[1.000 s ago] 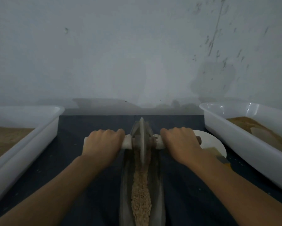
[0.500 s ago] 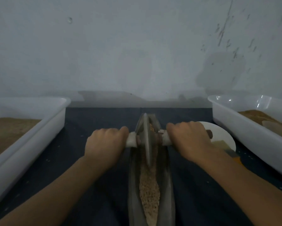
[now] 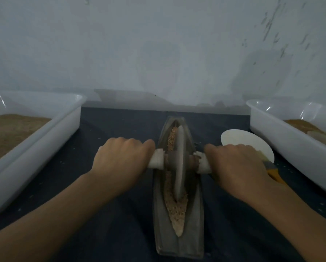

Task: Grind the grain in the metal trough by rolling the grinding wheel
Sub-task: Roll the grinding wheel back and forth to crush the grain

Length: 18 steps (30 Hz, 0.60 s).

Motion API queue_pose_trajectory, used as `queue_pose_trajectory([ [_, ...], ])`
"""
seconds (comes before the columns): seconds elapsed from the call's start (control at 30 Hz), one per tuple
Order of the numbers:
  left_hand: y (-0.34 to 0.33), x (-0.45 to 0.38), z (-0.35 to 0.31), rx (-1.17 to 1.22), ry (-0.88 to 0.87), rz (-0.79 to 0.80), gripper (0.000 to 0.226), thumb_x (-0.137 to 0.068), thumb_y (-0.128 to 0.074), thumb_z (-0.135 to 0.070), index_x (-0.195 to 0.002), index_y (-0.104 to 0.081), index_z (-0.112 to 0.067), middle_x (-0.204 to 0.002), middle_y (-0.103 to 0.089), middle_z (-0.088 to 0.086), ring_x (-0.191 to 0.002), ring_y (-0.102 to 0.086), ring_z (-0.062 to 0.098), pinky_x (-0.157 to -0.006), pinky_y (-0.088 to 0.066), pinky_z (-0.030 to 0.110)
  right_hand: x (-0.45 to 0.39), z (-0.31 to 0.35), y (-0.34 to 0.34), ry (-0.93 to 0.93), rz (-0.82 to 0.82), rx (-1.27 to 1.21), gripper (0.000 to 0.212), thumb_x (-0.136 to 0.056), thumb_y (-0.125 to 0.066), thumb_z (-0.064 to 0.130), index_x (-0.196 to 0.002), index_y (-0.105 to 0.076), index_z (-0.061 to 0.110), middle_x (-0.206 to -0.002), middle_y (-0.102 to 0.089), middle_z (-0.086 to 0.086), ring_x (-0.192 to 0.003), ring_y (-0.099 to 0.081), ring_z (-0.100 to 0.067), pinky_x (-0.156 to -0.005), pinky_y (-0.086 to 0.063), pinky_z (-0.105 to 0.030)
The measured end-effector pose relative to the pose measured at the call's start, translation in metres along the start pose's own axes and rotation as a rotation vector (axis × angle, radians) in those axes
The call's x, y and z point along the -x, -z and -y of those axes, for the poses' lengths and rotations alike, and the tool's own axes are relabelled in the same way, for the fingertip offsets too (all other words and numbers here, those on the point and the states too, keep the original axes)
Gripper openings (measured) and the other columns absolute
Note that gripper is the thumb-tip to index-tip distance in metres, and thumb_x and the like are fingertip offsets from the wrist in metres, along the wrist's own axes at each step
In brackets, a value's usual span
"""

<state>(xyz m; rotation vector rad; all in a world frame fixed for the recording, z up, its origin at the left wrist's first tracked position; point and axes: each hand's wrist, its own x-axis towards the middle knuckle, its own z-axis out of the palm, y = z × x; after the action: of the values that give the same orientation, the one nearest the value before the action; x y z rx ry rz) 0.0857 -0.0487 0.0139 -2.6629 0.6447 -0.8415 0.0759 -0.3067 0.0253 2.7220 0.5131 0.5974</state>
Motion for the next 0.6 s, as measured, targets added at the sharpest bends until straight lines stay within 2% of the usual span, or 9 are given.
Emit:
queue_pose_trajectory([
  [0.1,-0.016,-0.023,-0.001,-0.012,0.076,-0.015,0.035,-0.071,-0.071,-0.026,-0.076,-0.037,-0.023,-0.061,-0.052,-0.003,-0.046,-0.043,0.021,-0.047,-0.024,0.029,-0.029,-0.005,-0.009,-0.029,-0.012,0.01,0.019,-0.082,-0.062,0.027,-0.085,-0.044,0.023,-0.075,-0.059,0.002,-0.067,-0.057,-0.024,-0.055,-0.03,-0.032],
  [0.2,-0.031,-0.042,0.002,-0.002,0.164,-0.017,0.027,-0.08,-0.062,-0.027,-0.08,-0.036,-0.023,-0.067,-0.054,-0.002,-0.056,-0.055,0.026,-0.05,-0.025,0.031,-0.06,-0.011,-0.015,-0.021,-0.031,0.049,0.018,-0.082,-0.06,0.023,-0.089,-0.045,0.018,-0.083,-0.063,-0.004,-0.073,-0.06,-0.031,-0.056,-0.031,-0.034],
  [0.33,-0.026,-0.039,0.002,0.027,0.147,0.046,0.03,-0.083,-0.059,-0.032,-0.08,-0.03,-0.026,-0.061,-0.03,-0.008,-0.053,-0.036,0.02,-0.051,-0.025,0.031,-0.054,-0.013,-0.013,0.019,-0.025,0.027,0.018,-0.083,-0.06,0.022,-0.088,-0.043,0.019,-0.083,-0.061,-0.005,-0.071,-0.058,-0.03,-0.056,-0.027,-0.034],
  [0.4,-0.016,-0.026,0.003,0.035,0.099,0.074,0.033,-0.081,-0.06,-0.036,-0.079,-0.028,-0.029,-0.06,-0.025,-0.009,-0.051,-0.029,0.016,-0.05,-0.024,0.03,-0.033,-0.009,-0.007,0.041,-0.014,-0.003,0.024,-0.083,-0.062,0.03,-0.084,-0.039,0.023,-0.079,-0.058,-0.002,-0.063,-0.051,-0.026,-0.052,-0.024,-0.032],
  [0.5,0.004,0.0,0.0,0.002,-0.026,0.031,0.051,-0.066,-0.074,-0.038,-0.074,-0.024,-0.032,-0.054,-0.017,-0.011,-0.043,-0.019,0.01,-0.044,-0.013,0.024,0.001,0.001,0.006,0.074,-0.074,0.002,0.036,-0.073,-0.072,0.032,-0.076,-0.036,0.024,-0.064,-0.054,0.0,-0.048,-0.036,-0.021,-0.046,-0.007,-0.028],
  [0.53,0.011,0.006,-0.001,-0.009,-0.044,0.034,0.058,-0.057,-0.079,-0.036,-0.073,-0.023,-0.031,-0.053,-0.014,-0.011,-0.041,-0.016,0.01,-0.044,-0.008,0.021,0.007,0.003,0.01,0.076,-0.089,0.017,0.038,-0.07,-0.075,0.029,-0.074,-0.037,0.024,-0.061,-0.054,0.0,-0.046,-0.038,-0.021,-0.046,-0.005,-0.027],
  [0.6,0.016,0.011,-0.001,0.003,-0.017,0.043,0.063,-0.047,-0.084,-0.031,-0.071,-0.025,-0.028,-0.052,-0.015,-0.011,-0.039,-0.015,0.013,-0.046,-0.004,0.019,0.011,0.005,0.01,0.053,-0.052,0.038,0.037,-0.072,-0.072,0.028,-0.076,-0.035,0.024,-0.063,-0.055,0.001,-0.051,-0.048,-0.023,-0.047,-0.009,-0.028],
])
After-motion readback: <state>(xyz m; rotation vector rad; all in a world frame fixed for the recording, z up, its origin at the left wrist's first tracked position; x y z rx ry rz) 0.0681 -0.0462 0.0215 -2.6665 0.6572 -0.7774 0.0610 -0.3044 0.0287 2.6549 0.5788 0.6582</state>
